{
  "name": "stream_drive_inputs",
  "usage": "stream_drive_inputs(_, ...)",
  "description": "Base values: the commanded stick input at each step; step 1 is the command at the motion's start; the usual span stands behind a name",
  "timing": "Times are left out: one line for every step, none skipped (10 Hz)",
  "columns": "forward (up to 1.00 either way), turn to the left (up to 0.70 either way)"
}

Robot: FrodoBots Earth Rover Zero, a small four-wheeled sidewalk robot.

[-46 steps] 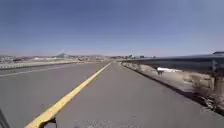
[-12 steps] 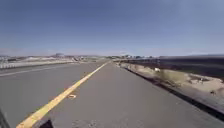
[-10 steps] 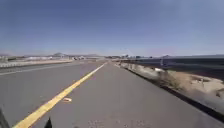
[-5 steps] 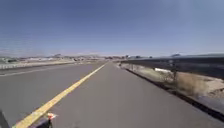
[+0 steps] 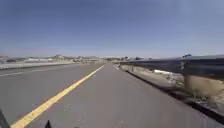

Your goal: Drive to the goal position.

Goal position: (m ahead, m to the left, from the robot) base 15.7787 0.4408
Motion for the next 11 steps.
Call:
stream_drive_inputs(0.85,0.00)
stream_drive_inputs(0.85,0.00)
stream_drive_inputs(0.85,0.00)
stream_drive_inputs(0.85,0.00)
stream_drive_inputs(0.85,0.34)
stream_drive_inputs(0.85,0.34)
stream_drive_inputs(0.85,0.00)
stream_drive_inputs(0.85,0.00)
stream_drive_inputs(0.85,0.00)
stream_drive_inputs(0.85,0.00)
stream_drive_inputs(0.85,0.00)
